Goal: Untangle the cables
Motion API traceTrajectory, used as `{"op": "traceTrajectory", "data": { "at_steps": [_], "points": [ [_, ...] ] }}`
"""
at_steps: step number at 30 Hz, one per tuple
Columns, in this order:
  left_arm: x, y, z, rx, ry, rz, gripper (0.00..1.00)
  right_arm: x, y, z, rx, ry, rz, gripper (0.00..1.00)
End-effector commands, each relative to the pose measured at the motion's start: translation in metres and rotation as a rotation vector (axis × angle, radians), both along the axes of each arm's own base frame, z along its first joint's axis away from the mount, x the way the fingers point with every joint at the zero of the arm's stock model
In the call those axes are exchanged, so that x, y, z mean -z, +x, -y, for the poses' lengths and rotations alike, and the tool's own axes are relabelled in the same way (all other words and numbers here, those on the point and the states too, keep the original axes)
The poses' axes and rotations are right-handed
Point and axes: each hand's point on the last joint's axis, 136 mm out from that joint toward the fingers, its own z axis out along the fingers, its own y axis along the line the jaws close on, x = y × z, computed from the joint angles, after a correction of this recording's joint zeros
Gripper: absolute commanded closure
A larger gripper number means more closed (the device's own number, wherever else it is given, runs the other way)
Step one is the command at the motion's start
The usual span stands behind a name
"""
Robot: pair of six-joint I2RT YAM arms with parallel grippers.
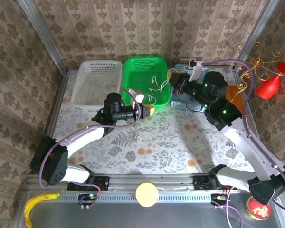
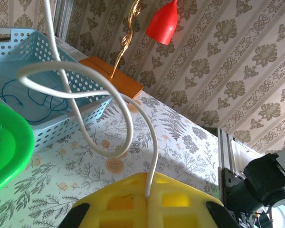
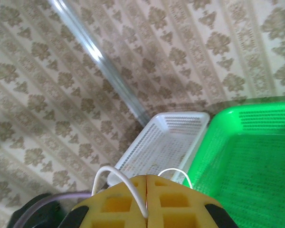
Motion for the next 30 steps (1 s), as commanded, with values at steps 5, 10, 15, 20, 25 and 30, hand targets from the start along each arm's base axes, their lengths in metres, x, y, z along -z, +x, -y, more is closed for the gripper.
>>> {"op": "traceTrajectory", "data": {
  "at_steps": [5, 10, 15, 20, 25, 30],
  "points": [
    [-0.037, -0.022, -0.016, 0.015, -0.067, 0.072, 1.0, 0.032, 0.022, 0.04, 0.154, -0.047, -0.046, 1.0],
    [-0.087, -0.022, -0.036, -0.043, -0.165, 0.153, 1.0, 0.07, 0.033, 0.042, 0.17, -0.089, -0.113, 1.0],
    [-0.154, -0.006, -0.069, -0.143, -0.294, 0.248, 1.0, 0.115, 0.039, 0.037, 0.158, -0.107, -0.196, 1.0],
    [-0.206, 0.018, -0.104, -0.256, -0.346, 0.339, 1.0, 0.148, 0.036, 0.043, 0.183, -0.131, -0.252, 1.0],
    [-0.232, 0.038, -0.131, -0.327, -0.365, 0.368, 1.0, 0.17, 0.029, 0.059, 0.23, -0.135, -0.292, 1.0],
    [-0.241, 0.051, -0.152, -0.394, -0.37, 0.383, 1.0, 0.18, 0.022, 0.075, 0.27, -0.12, -0.317, 1.0]
  ]
}}
